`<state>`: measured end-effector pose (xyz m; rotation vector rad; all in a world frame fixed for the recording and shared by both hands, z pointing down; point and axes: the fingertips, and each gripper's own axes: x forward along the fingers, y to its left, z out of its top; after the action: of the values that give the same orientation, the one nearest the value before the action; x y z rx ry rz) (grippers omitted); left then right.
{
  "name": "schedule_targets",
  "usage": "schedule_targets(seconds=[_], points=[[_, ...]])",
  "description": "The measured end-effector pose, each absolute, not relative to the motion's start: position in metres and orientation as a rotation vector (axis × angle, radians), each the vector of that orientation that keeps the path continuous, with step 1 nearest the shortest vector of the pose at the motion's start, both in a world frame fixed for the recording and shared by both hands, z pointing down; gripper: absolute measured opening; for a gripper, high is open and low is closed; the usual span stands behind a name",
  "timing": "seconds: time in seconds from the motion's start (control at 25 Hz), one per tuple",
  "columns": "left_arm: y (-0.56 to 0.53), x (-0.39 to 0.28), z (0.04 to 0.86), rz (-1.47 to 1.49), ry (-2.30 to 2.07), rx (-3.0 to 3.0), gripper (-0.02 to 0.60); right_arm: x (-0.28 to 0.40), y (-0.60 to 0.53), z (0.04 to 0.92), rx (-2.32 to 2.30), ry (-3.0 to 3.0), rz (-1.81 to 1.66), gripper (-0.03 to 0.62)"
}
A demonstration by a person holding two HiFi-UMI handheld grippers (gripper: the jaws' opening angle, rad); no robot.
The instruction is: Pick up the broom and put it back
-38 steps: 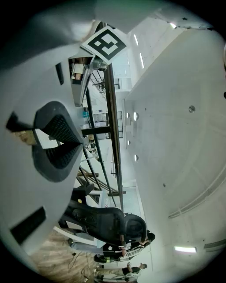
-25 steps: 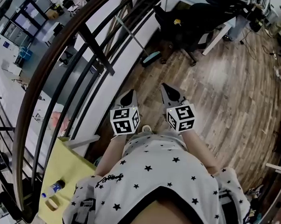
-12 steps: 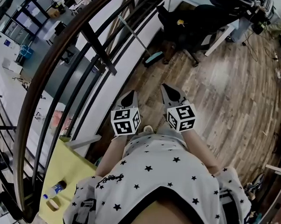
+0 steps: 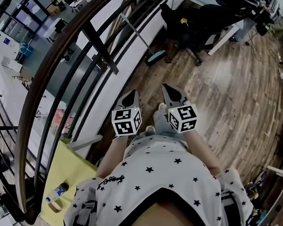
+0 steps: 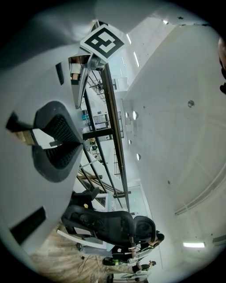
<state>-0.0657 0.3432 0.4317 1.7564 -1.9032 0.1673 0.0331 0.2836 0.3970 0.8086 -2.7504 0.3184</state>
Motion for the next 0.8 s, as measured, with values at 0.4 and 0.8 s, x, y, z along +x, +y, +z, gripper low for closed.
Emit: schedule_targets(seconds=[0.4,0.8], points=[[0.312,-0.076,0.440,0.154,-1.899,1.738,0.011,0.017,0.252,0.404,0.763,-2.762,0.317,-0.006],[0.252,-0.103,0.439,0.140,-1.939,1.706,0.011,-0.019,0.185,0.401,0.709,-2.783,0.277,-0.006]])
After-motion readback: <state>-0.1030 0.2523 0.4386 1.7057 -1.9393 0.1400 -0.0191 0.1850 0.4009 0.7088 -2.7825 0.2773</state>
